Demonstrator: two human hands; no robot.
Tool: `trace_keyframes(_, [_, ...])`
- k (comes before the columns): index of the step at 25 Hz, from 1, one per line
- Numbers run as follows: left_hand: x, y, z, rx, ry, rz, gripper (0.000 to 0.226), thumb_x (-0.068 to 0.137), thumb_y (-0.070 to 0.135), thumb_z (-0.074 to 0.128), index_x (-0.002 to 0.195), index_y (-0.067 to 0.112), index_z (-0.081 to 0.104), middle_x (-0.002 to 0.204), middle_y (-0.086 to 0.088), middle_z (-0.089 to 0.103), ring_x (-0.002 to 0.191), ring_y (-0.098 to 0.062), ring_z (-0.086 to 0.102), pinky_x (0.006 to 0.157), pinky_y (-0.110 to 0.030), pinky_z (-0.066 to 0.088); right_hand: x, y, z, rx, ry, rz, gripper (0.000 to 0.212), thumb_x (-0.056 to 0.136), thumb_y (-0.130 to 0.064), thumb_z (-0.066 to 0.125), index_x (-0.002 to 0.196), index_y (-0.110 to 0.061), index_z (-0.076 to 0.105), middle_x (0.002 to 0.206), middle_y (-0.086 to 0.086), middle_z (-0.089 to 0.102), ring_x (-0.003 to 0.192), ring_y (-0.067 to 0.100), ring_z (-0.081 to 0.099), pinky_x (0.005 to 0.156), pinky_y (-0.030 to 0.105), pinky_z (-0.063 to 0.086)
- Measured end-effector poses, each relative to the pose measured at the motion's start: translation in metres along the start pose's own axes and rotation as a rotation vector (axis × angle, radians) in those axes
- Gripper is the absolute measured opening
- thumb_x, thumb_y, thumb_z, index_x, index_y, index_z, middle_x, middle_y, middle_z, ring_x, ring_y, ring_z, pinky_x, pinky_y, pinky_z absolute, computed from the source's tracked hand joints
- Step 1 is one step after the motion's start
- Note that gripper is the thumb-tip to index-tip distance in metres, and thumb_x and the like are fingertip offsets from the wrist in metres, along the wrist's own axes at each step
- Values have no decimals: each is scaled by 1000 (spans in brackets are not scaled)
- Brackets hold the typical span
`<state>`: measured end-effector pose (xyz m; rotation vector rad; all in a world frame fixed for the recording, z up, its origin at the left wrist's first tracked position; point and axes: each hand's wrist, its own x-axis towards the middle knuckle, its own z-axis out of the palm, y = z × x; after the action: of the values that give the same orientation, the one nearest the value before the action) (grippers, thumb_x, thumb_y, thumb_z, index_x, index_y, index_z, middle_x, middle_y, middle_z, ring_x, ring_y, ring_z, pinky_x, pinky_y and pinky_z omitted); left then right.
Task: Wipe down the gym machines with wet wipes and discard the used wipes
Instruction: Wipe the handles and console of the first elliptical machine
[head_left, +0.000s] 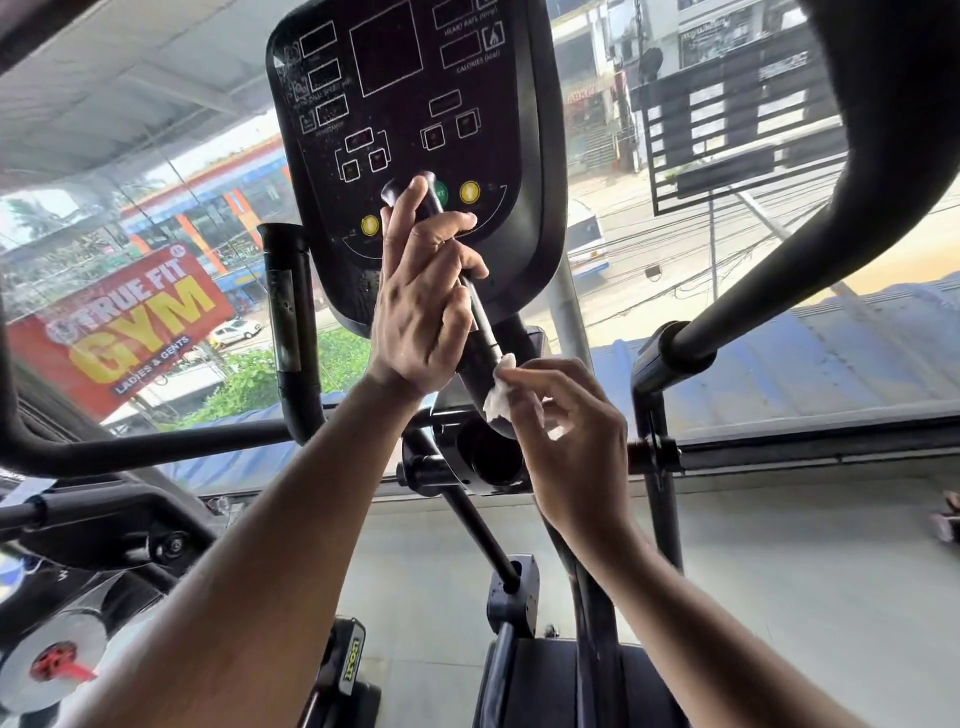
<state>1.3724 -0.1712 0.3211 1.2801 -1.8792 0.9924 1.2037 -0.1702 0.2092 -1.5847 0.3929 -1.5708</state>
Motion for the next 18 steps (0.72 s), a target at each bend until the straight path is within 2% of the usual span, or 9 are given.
trace_keyframes(2, [-1,5,-5,4,-70,-19,40,96,19,31,95,-1,66,130,-22,61,150,-52,23,126,-53,16,-24,13,0,45,18,-70,19,96,4,66,110,-5,76,109,3,69,104,21,68,82,43,58])
trace_keyframes(4, [-1,12,-6,18,-85,-83,37,94,16,33,100,-2,65,135,-22,58,151,-53,19,127,-52,14,-37,26,-2,140,58,45,22,98,3,64,115,-4,74,113,6,69,105,28,68,77,52,59])
trace_keyframes(5, [-1,17,-5,26,-68,-121,37,92,14,34,101,-2,66,137,-23,57,151,-55,19,128,-51,13,-36,31,-4,174,69,106,21,99,0,64,116,-6,74,114,6,70,101,28,69,71,52,60])
trace_keyframes(8, [0,25,1,16,-25,-155,45,89,16,32,107,-4,68,141,-25,55,149,-60,20,128,-44,8,-20,33,-11,135,26,215,17,99,-9,66,111,-14,77,104,1,73,72,23,69,52,44,56])
trace_keyframes(10, [0,21,2,1,-10,-141,50,90,20,29,108,-4,69,141,-26,55,148,-62,21,128,-44,8,-4,30,-18,56,-64,309,15,99,-18,68,106,-25,80,86,-7,72,58,22,65,51,33,48])
trace_keyframes(11, [0,19,3,-3,-2,-136,51,91,21,29,107,-4,70,140,-26,56,147,-63,21,127,-44,8,0,28,-19,19,-109,317,16,99,-20,67,105,-28,80,82,-11,72,60,19,66,57,30,48])
trace_keyframes(13, [-1,17,4,-1,16,-122,51,92,22,28,106,-4,70,138,-26,57,147,-62,23,127,-47,9,-3,23,-17,-41,-130,217,20,101,-18,63,112,-26,78,95,-16,73,81,10,70,71,36,57])
trace_keyframes(16, [-2,17,6,-2,33,-106,51,92,21,28,106,-4,71,135,-26,58,146,-58,28,127,-53,8,-29,32,-13,-117,-50,-45,30,101,0,60,127,-8,70,122,-5,71,113,14,68,91,40,58])
trace_keyframes(18, [-2,16,6,-12,43,-107,52,92,22,28,106,-4,71,135,-26,58,146,-58,28,127,-55,8,-36,49,-16,-171,-18,-48,32,99,5,59,128,-5,69,127,-2,69,118,12,66,93,40,58])
